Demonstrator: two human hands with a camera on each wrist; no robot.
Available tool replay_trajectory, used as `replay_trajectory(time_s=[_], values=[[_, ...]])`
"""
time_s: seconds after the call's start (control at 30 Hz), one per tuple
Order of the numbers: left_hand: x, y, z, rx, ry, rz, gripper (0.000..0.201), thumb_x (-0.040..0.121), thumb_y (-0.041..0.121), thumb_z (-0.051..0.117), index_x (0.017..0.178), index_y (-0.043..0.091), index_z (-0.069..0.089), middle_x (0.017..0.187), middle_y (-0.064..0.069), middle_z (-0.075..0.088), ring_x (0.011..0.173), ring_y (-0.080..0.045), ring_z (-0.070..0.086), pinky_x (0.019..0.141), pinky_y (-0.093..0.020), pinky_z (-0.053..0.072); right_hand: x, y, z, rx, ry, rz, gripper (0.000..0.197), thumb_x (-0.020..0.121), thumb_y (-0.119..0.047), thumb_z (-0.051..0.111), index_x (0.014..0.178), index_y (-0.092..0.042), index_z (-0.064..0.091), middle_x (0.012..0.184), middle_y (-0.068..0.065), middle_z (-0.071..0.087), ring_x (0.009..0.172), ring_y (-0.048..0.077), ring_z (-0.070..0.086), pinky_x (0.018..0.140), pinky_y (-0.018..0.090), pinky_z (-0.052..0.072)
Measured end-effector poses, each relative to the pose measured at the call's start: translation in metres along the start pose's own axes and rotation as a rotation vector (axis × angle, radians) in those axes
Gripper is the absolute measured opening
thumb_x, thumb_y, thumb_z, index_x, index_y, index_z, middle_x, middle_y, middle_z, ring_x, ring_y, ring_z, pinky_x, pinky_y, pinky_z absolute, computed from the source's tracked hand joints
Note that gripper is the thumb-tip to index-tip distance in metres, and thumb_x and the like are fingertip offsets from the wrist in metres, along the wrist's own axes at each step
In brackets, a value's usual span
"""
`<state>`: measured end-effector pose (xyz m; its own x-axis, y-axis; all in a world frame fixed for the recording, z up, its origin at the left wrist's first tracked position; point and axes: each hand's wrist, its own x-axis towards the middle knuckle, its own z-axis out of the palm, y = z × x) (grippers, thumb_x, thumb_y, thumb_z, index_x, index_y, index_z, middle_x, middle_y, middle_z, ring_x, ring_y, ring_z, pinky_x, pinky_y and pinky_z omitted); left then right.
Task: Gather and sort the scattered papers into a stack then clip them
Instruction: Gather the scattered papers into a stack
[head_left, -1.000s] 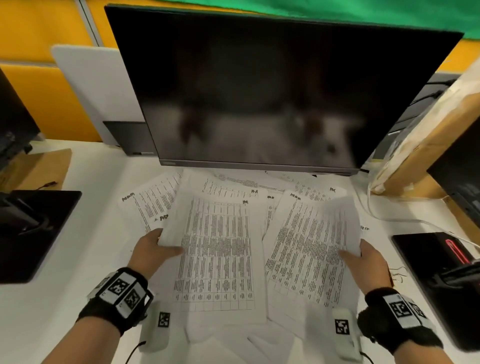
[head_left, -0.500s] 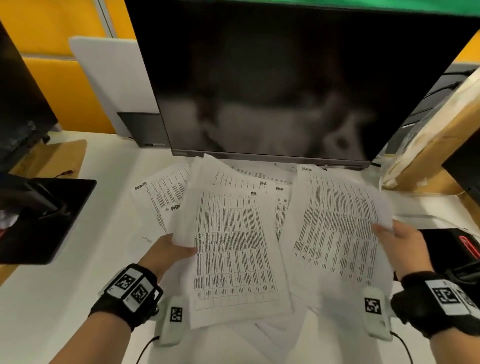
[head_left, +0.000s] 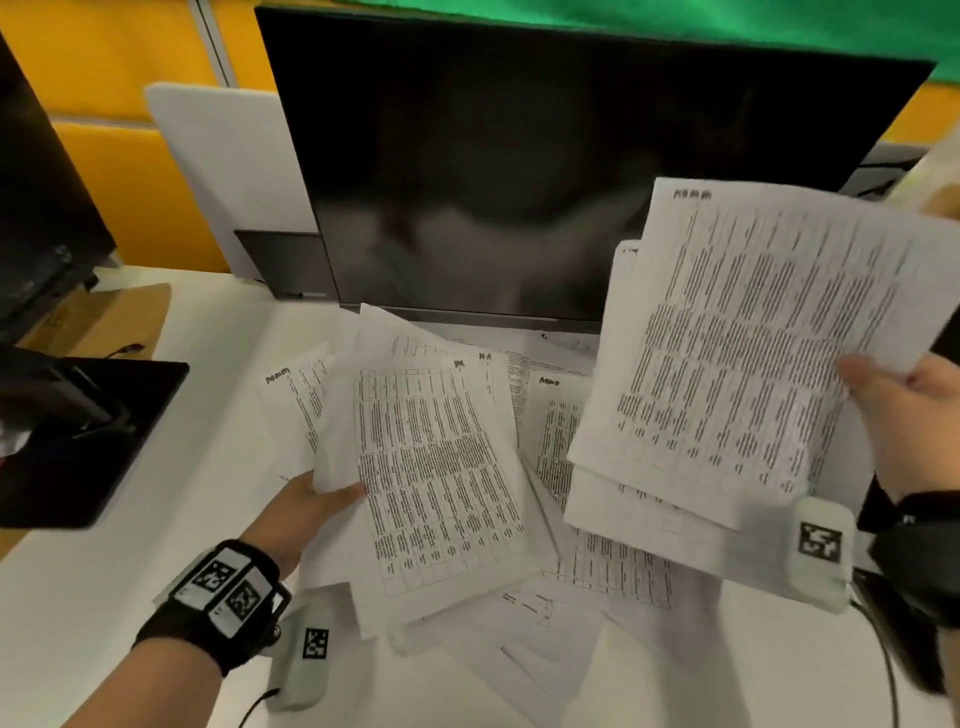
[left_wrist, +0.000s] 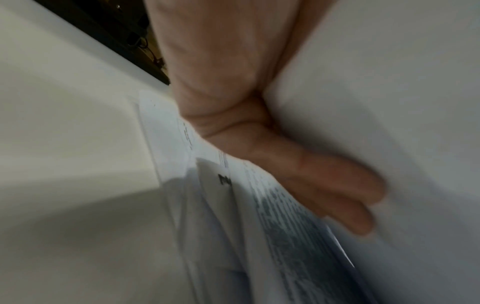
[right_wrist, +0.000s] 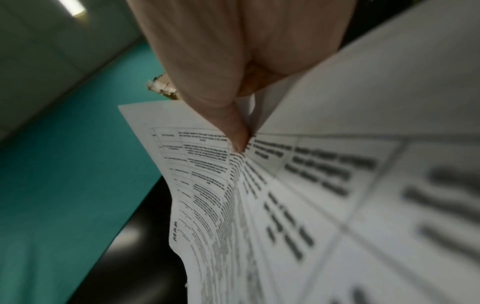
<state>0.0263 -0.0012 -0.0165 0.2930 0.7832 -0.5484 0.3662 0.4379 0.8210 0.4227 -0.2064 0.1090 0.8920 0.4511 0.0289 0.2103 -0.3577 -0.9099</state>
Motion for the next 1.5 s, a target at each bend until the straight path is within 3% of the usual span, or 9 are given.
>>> replay_trajectory(time_s=[0.1,0.33,0.47,0.63,0.8,0.9,1.13,1.27,1.5], values=[[-0.002,0.003,0.011,-0.011,-0.017,0.023,0.028,0.084,0.024,0.066,0.106,0.006,0.065,0.089,-0.009,0.076,0.078,-0.024,0.073,0.062,-0.03,0.055,-0.007,-0.004,0.015,0.044,-0.112,0.025,0.024,0.087,-0.034,0.062,0.11,-0.028,0.067,0.094,-0.007,0.072,0.09,0.016,0.068,0.085,0.046,0.052],[0.005,-0.003,0.036,0.05,-0.061,-0.001,0.041,0.086,0.029,0.064,0.118,0.004,0.06,0.106,-0.014,0.071,0.094,-0.029,0.068,0.083,-0.039,0.055,-0.021,0.081,0.1,-0.208,-0.418,0.185,0.046,0.081,-0.033,0.065,0.119,-0.009,0.057,0.119,0.008,0.063,0.1,0.024,0.062,0.087,0.036,0.049],[0.009,-0.002,0.041,0.053,-0.085,-0.009,0.042,0.084,0.028,0.066,0.117,0.003,0.059,0.104,-0.014,0.07,0.092,-0.029,0.068,0.082,-0.038,0.055,-0.033,0.103,0.13,-0.388,-0.481,0.29,0.041,0.085,-0.011,0.064,0.124,-0.004,0.053,0.12,0.014,0.059,0.1,0.028,0.058,0.084,0.031,0.047],[0.006,-0.005,0.052,-0.019,-0.221,-0.036,0.094,0.024,0.044,0.093,0.108,0.015,0.064,0.101,-0.007,0.074,0.094,-0.023,0.07,0.082,-0.038,0.057,-0.051,0.096,0.146,-0.342,-0.449,0.183,0.013,0.085,-0.002,0.06,0.093,-0.011,0.054,0.086,0.001,0.058,0.083,0.02,0.057,0.065,0.023,0.041],[0.007,-0.009,0.058,0.087,-0.096,0.004,0.053,0.07,0.011,0.079,0.118,0.004,0.059,0.103,-0.014,0.069,0.096,-0.031,0.065,0.089,-0.047,0.052,-0.06,0.084,0.149,-0.234,-0.457,0.131,0.009,0.087,-0.013,0.063,0.09,-0.017,0.055,0.079,-0.007,0.055,0.08,0.019,0.056,0.07,0.026,0.046],[0.0,-0.003,0.036,0.114,0.033,0.069,0.028,0.08,0.004,0.068,0.107,0.0,0.061,0.081,-0.012,0.066,0.07,-0.025,0.061,0.062,-0.03,0.05,-0.053,0.079,0.129,-0.235,-0.397,0.123,0.014,0.089,-0.021,0.062,0.1,-0.015,0.056,0.086,-0.006,0.055,0.076,0.009,0.052,0.059,0.018,0.039],[-0.002,-0.008,-0.027,0.128,0.158,0.054,0.031,0.08,0.01,0.068,0.109,0.001,0.06,0.099,-0.021,0.068,0.087,-0.035,0.064,0.069,-0.038,0.051,-0.066,0.078,0.123,-0.412,-0.541,0.069,0.037,0.089,-0.026,0.06,0.123,-0.013,0.054,0.119,0.006,0.059,0.099,0.018,0.055,0.067,0.021,0.042],[0.0,-0.01,-0.044,0.127,0.182,0.069,0.03,0.08,0.01,0.068,0.108,0.001,0.06,0.096,-0.023,0.068,0.087,-0.038,0.064,0.068,-0.037,0.051,-0.09,0.069,0.16,-0.498,-0.631,0.005,0.061,0.086,-0.037,0.062,0.139,-0.013,0.042,0.139,0.006,0.048,0.122,0.021,0.049,0.098,0.032,0.042],[-0.018,-0.028,-0.083,0.103,0.204,0.062,0.027,0.081,0.006,0.067,0.107,0.002,0.061,0.095,-0.019,0.068,0.085,-0.036,0.064,0.066,-0.035,0.049,-0.115,0.061,0.216,-0.908,-0.581,-0.005,0.091,0.076,-0.052,0.067,0.144,-0.009,0.026,0.14,0.011,0.044,0.127,0.029,0.044,0.103,0.041,0.041]])
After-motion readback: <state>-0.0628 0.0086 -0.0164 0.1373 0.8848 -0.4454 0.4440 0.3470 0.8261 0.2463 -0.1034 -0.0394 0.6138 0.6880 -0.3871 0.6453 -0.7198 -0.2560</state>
